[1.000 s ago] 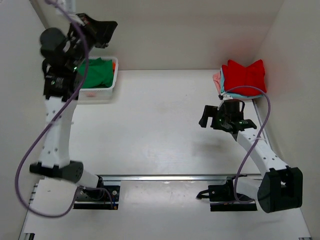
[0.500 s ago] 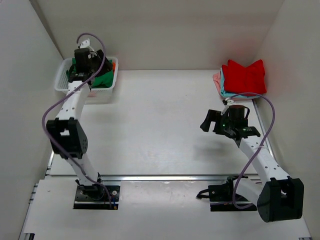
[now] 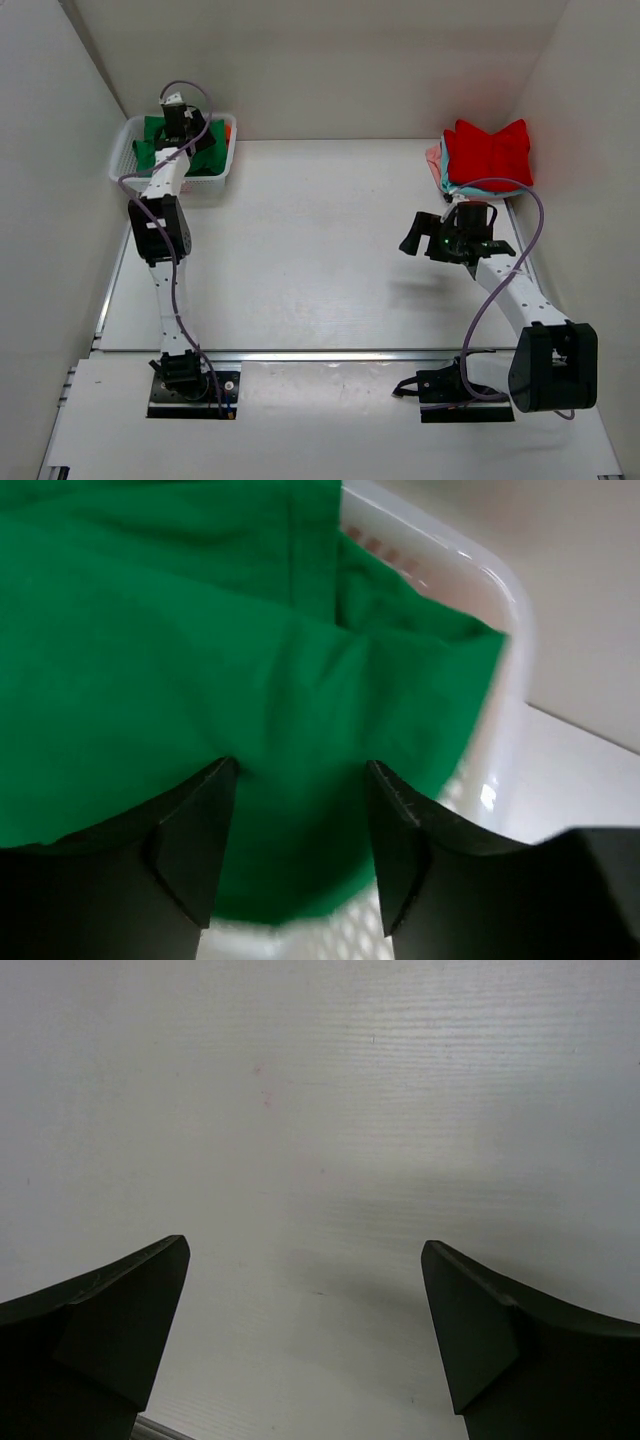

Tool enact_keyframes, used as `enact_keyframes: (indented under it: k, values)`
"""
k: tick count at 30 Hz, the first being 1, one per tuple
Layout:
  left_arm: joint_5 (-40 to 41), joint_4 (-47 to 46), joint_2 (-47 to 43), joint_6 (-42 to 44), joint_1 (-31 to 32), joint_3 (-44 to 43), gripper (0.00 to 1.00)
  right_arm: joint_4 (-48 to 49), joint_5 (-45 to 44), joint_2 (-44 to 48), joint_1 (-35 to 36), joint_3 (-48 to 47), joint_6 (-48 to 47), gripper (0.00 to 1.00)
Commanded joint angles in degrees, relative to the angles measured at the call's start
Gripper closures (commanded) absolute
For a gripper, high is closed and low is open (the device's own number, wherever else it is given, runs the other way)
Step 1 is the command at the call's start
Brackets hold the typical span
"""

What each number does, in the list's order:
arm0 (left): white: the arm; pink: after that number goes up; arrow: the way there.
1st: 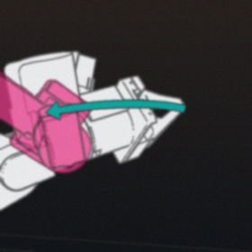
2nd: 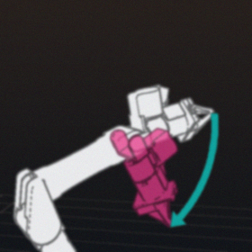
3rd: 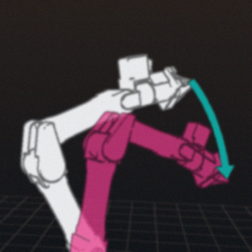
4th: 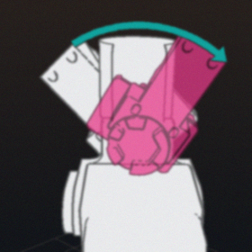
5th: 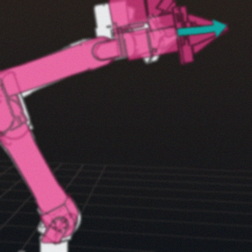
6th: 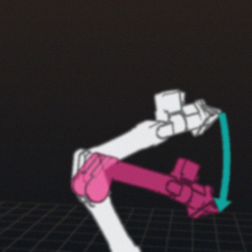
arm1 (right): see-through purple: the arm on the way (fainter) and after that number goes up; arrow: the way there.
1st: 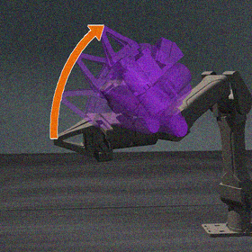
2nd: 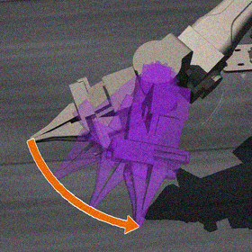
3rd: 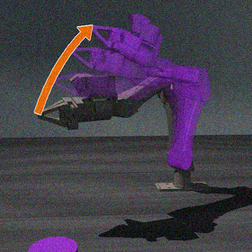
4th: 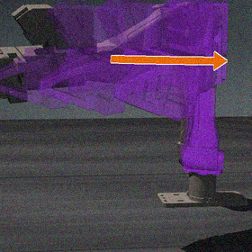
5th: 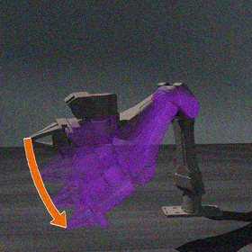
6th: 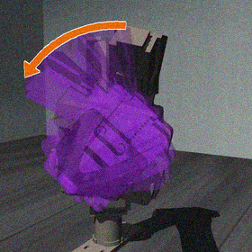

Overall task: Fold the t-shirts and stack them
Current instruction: Grab crumpled tshirt from bin with the left arm, then move the tshirt to the center of the board

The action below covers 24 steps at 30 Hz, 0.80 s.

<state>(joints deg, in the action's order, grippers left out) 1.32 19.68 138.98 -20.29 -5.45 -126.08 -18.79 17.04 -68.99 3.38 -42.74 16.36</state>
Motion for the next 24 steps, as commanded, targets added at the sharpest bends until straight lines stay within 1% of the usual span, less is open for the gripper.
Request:
enact_keyframes:
  k: [1, 2, 3, 4, 5, 7, 9, 11, 12, 14, 15, 16, 18, 19, 20, 21, 22, 23, 24]
  values:
    - [-4.20, 7.46, 6.71, -1.76, -0.79, -12.05, 0.36, 3.31, 1.33, -0.27, -0.74, -3.23, -0.45, 0.00]
    - [-6.14, 9.13, 8.49, -2.55, -1.13, -16.00, 0.63, 3.40, 1.42, -0.27, -0.65, -3.31, -0.36, 0.01]
    - [-7.03, 7.93, 8.15, -2.64, -1.40, -13.60, 0.87, 3.32, 1.85, -0.27, -0.91, -3.40, -0.45, 0.01]
    - [-8.34, 6.96, 6.15, -3.60, -1.49, -12.45, 0.97, 2.80, 2.03, -0.61, -0.57, -3.31, -0.10, 0.01]
    - [-9.31, 6.51, 4.65, -4.40, -1.66, -10.87, 1.00, 2.79, 1.95, -0.01, -0.91, -3.23, -0.10, 0.01]
    - [-10.63, 7.12, 2.19, -4.31, -1.84, -11.20, 1.00, 2.88, 1.86, 0.35, -0.13, -2.70, 0.16, 0.00]
    - [-10.20, 8.36, -1.50, -3.96, -1.32, -11.12, 1.00, 3.40, 2.38, 2.71, -0.12, -1.12, 0.78, 0.01]
    - [-9.32, 6.87, -10.17, -3.52, -0.79, -7.44, 1.00, 3.67, 2.65, 4.74, 0.22, 0.20, 2.18, 0.01]
    - [-9.58, 5.03, -12.65, -3.96, -0.26, -3.94, 1.00, 3.76, 2.48, 6.14, -0.03, 0.90, 2.36, 0.01]
    - [-10.37, 3.01, -21.95, -4.14, 0.61, 0.55, 1.00, 3.93, 3.26, 8.07, 0.49, 1.95, 3.76, 0.01]
    - [-11.68, 2.91, -25.74, -4.40, 1.66, 1.18, 1.00, 3.85, 2.83, 9.65, 0.84, 2.83, 4.64, 0.01]
    - [-11.95, 4.73, -27.43, -4.66, 2.89, 1.10, 1.00, 4.11, 3.00, 10.88, 1.02, 4.06, 5.34, 0.01]
    - [-16.15, 6.50, -33.04, -5.28, 4.65, 0.75, 1.00, 4.81, 3.44, 13.34, 1.45, 5.90, 6.66, 0.01]
    - [-18.26, 6.68, -36.64, -5.72, 7.88, 3.01, 1.00, 4.99, 3.44, 14.23, 1.20, 6.96, 6.41, 0.01]
    - [-19.16, 6.68, -38.41, -6.07, 8.87, 5.91, 1.00, 5.16, 3.27, 15.28, 1.11, 7.49, 7.01, 0.00]
    - [-19.95, 6.34, -42.26, -6.42, 10.88, 7.76, 1.00, 5.16, 3.18, 15.55, 1.11, 8.89, 6.76, 0.00]
    - [-21.09, 6.07, -44.21, -7.03, 11.77, 11.78, 1.00, 4.81, 3.26, 16.16, 1.28, 8.56, 7.02, 0.01]
    - [-22.92, 5.03, -47.71, -8.52, 13.78, 13.56, 1.00, 4.46, 3.27, 16.43, 1.11, 8.90, 6.76, 0.01]
    - [-24.34, 3.19, -51.49, -10.62, 15.02, 18.02, 1.00, 3.94, 2.92, 16.87, 1.28, 8.99, 6.76, 0.01]
